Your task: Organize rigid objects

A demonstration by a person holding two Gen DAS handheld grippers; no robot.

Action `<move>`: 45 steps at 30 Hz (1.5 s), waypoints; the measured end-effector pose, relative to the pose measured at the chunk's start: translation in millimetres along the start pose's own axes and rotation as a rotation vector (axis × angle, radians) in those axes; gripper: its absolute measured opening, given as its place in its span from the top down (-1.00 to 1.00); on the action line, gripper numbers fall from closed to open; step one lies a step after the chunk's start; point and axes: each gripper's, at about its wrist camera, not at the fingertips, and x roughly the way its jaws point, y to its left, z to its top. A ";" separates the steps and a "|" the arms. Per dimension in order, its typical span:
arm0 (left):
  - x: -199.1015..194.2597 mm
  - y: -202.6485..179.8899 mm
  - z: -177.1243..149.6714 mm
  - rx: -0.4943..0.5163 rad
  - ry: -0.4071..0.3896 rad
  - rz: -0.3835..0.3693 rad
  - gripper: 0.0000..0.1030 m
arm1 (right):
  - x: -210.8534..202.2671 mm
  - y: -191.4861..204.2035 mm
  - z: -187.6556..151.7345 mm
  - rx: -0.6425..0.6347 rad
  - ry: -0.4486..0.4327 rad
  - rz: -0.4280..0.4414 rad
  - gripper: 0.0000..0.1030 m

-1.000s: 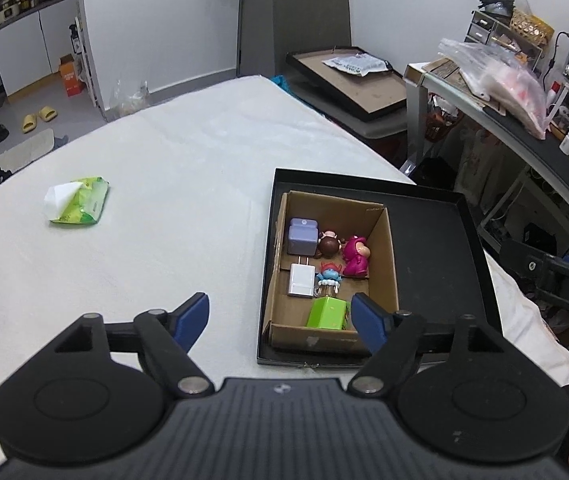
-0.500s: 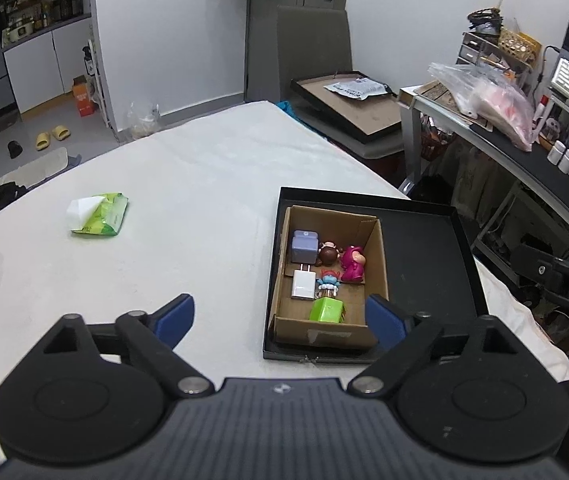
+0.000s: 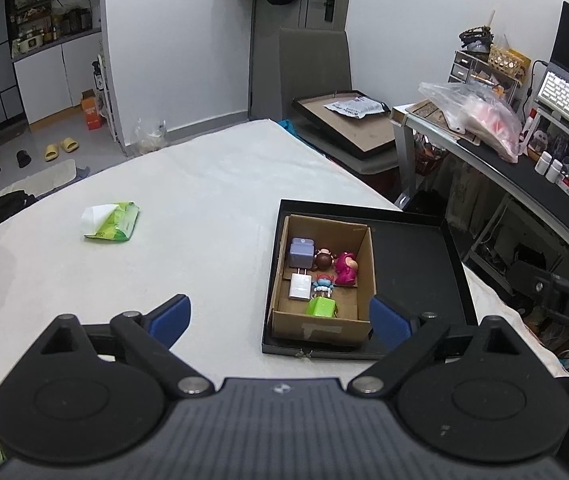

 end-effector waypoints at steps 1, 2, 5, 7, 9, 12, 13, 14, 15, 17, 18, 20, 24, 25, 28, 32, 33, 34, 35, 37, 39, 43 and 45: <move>-1.9 -1.0 -1.0 0.001 0.000 -0.001 -0.85 | -2.1 -0.6 -1.2 -0.002 0.000 0.000 -1.00; -3.9 -2.2 -2.1 0.005 0.000 -0.004 -0.85 | -4.5 -1.4 -1.8 -0.004 -0.002 -0.001 -1.00; -8.4 -7.5 -3.2 0.029 -0.003 0.000 -0.85 | -11.4 -4.1 -2.3 -0.001 -0.011 -0.006 -1.00; -10.8 -9.8 -2.0 0.032 0.000 -0.016 -0.85 | -14.6 -6.0 -2.3 0.006 -0.013 -0.004 -1.00; -13.3 -12.2 -0.6 0.038 -0.006 -0.025 -0.85 | -17.8 -7.6 -3.1 0.008 -0.017 -0.001 -1.00; -13.7 -16.8 -1.3 0.057 -0.017 -0.008 -0.85 | -19.5 -7.9 -4.8 0.008 -0.018 -0.001 -1.00; -13.6 -17.2 -2.4 0.055 -0.015 -0.010 -0.85 | -19.6 -8.2 -5.0 0.009 -0.017 -0.001 -1.00; -12.5 -17.5 -2.8 0.053 -0.008 -0.016 -0.85 | -19.7 -8.0 -5.4 0.006 -0.015 0.000 -1.00; -10.7 -17.3 -2.7 0.054 0.002 -0.023 -0.85 | -19.7 -7.4 -5.5 0.001 -0.012 0.001 -1.00; -8.6 -15.3 -2.7 0.043 0.016 -0.031 -0.85 | -20.0 -4.9 -5.0 -0.010 -0.005 0.008 -1.00; -7.9 -13.6 -2.5 0.033 0.020 -0.033 -0.85 | -21.3 -3.9 -5.8 -0.016 -0.003 0.011 -1.00; -7.2 -12.0 -2.3 0.028 0.024 -0.030 -0.85 | -23.1 -2.4 -6.0 -0.021 -0.004 0.010 -1.00; -7.6 -9.2 -1.6 0.022 0.025 -0.027 -0.85 | -22.2 -2.3 -5.5 -0.015 0.005 0.001 -1.00; -7.6 -8.9 -1.3 0.019 0.025 -0.027 -0.85 | -21.9 -1.6 -5.7 -0.019 0.006 -0.004 -1.00; -8.7 -8.3 -1.5 0.027 0.022 -0.027 -0.85 | -21.2 1.0 -7.1 -0.033 0.010 -0.017 -1.00; -11.6 -8.3 -1.7 0.033 0.020 -0.034 -0.85 | -21.2 3.2 -7.8 -0.047 0.014 -0.029 -1.00; -11.6 -8.1 -1.6 0.032 0.022 -0.035 -0.85 | -21.5 3.0 -8.5 -0.048 0.017 -0.023 -1.00; -11.3 -8.4 -1.5 0.030 0.023 -0.036 -0.85 | -21.7 3.5 -8.8 -0.049 0.017 -0.020 -1.00; -10.8 -8.5 -1.4 0.029 0.025 -0.036 -0.85 | -21.7 3.8 -9.0 -0.051 0.018 -0.020 -1.00; -9.9 -9.1 -1.4 0.027 0.027 -0.033 -0.85 | -21.7 3.1 -8.6 -0.052 0.019 -0.024 -1.00; -9.0 -9.3 -0.9 0.030 0.029 -0.035 -0.85 | -21.5 1.4 -8.4 -0.045 0.021 -0.028 -1.00; -8.9 -9.1 -1.8 0.030 0.030 -0.031 -0.85 | -23.5 -0.4 -8.4 -0.042 0.012 -0.028 -1.00; -8.9 -9.0 -2.0 0.035 0.031 -0.031 -0.85 | -24.3 -1.1 -8.1 -0.040 0.009 -0.029 -1.00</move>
